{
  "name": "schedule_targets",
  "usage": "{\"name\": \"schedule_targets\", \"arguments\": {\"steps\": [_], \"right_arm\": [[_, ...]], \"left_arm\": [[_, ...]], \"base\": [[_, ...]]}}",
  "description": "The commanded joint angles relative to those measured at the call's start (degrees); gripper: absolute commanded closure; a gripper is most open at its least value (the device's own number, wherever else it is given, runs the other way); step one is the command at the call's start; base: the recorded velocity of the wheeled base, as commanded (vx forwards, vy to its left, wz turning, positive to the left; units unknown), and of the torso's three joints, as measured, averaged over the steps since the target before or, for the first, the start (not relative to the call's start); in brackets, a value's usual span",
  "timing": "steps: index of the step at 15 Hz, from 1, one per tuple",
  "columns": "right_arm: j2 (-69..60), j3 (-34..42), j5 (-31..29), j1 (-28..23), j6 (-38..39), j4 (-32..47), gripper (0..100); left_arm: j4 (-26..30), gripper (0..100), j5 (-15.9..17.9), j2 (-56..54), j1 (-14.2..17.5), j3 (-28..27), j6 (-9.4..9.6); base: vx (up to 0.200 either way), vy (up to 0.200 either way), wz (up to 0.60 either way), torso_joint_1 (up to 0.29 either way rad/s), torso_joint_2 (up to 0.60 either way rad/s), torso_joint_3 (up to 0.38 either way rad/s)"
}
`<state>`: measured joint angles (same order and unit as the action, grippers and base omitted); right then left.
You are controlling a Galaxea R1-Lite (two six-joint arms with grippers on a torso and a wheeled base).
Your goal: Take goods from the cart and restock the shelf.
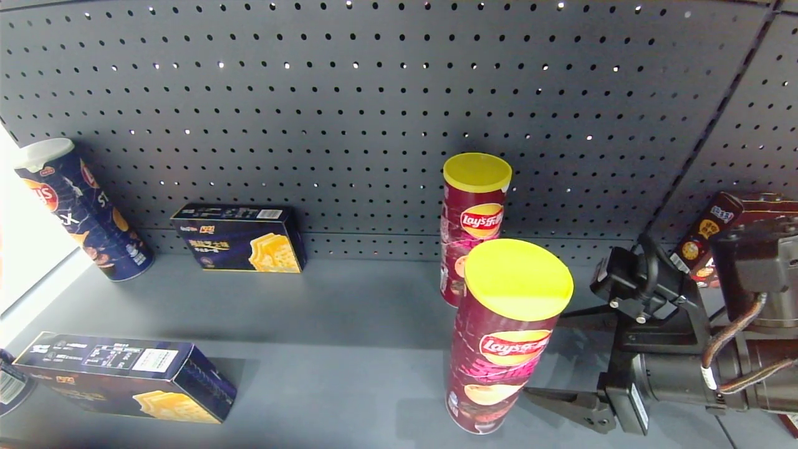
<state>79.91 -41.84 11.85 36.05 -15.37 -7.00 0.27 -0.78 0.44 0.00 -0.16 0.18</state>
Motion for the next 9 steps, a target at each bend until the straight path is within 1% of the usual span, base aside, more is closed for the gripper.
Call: {"name": "schedule_targets", "arguments": {"steps": [1, 6, 8, 9], "right_arm": [[1.2, 0.0, 0.0, 0.4, 0.0, -0.1, 0], [-0.5, 1.6, 0.0, -0.5, 0.1, -0.1, 0], [-3.8, 1.9, -0.1, -2.9, 0.2, -0.1, 0], [-5.8, 1.4, -0.2, -5.1, 0.3, -0.2, 0]], "left_arm": [[0.0, 0, 0.0, 0.1, 0.0, 0.0, -0.01], [0.0, 0, 0.0, 0.1, 0.0, 0.0, -0.09], [0.0, 0, 0.0, 0.1, 0.0, 0.0, -0.09], [0.0, 0, 0.0, 0.1, 0.0, 0.0, -0.09]], "base": [[0.000, 0.000, 0.00, 0.000, 0.00, 0.000], [0.000, 0.000, 0.00, 0.000, 0.00, 0.000], [0.000, 0.000, 0.00, 0.000, 0.00, 0.000], [0.000, 0.000, 0.00, 0.000, 0.00, 0.000]]}}
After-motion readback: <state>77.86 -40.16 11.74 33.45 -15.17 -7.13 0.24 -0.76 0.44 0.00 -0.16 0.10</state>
